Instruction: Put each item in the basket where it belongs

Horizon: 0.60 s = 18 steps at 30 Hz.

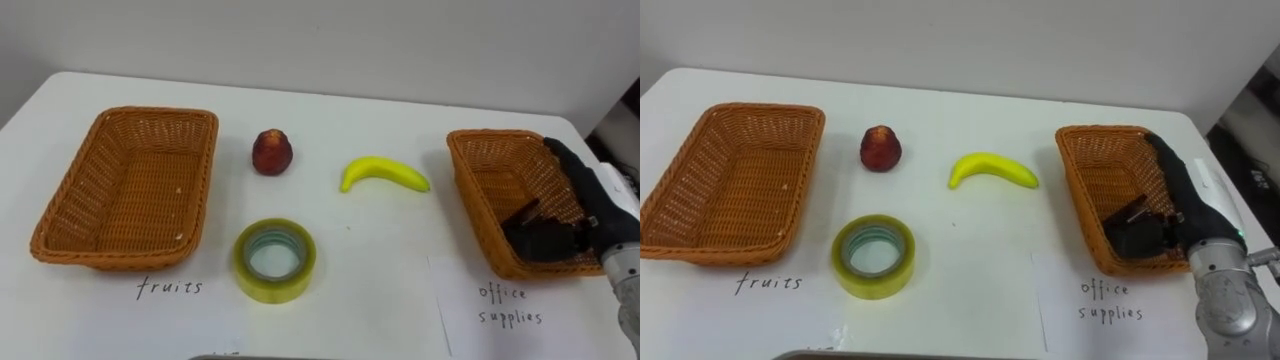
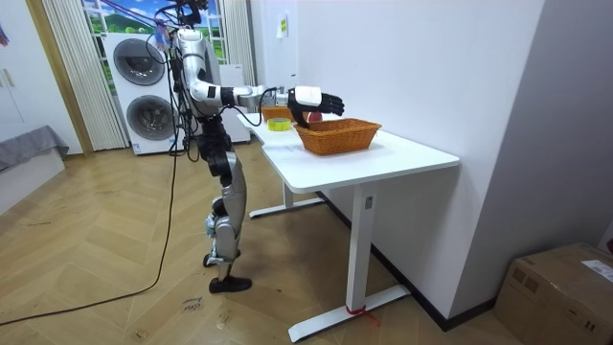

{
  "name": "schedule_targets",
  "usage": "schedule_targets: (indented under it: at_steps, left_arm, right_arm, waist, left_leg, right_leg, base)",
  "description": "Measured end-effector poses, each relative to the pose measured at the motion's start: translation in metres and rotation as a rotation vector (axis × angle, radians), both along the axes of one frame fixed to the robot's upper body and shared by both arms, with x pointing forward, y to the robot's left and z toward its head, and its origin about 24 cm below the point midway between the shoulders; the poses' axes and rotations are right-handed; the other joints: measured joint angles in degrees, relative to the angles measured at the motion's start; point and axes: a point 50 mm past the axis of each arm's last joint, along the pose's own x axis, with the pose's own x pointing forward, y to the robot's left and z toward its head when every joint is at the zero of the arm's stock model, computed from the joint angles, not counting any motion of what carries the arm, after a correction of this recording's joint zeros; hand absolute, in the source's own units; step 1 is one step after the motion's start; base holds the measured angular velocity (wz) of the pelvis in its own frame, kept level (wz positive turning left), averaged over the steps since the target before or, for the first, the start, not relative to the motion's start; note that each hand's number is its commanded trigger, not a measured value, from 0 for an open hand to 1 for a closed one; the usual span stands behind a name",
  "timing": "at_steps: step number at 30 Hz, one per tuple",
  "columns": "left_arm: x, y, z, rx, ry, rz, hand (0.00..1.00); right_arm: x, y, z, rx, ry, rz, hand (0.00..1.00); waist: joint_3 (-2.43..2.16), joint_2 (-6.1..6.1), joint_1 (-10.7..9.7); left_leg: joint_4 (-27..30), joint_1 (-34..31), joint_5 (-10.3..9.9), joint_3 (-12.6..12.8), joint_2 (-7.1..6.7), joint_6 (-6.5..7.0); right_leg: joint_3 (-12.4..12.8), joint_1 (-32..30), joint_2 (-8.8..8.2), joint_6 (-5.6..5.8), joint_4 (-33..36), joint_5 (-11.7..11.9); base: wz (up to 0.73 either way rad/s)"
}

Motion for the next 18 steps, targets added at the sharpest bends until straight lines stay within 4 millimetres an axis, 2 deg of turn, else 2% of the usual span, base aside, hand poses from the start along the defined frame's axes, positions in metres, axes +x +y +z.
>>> schedule_targets:
  at_steps: [11,18]
  left_arm:
    - [0.001,0.0,0.0001,0.0,-0.003,-0.001,0.0]
    - [0.002,-0.0001,0.0001,0.0,-0.005,-0.002,0.0]
  right_arm:
    - [0.0003,0.0001,0.0003,0.008,-0.004,-0.001,0.0]
    - [0.0004,0.0001,0.0006,0.033,-0.014,-0.006,0.0]
  waist:
    - [0.04,0.09,0.02]
    - [0.26,0.37,-0.05]
  left_leg:
    - [-0.12,-0.04,0.0,-0.03,0.0,0.0]
    - [-0.34,-0.11,-0.01,-0.06,0.02,-0.01]
  right_leg:
    - [-0.31,-0.02,0.0,0.0,-0.01,0.0]
    - [-0.46,-0.05,-0.03,0.01,0.0,0.0]
  base:
    - [0.0]
    - [0.0]
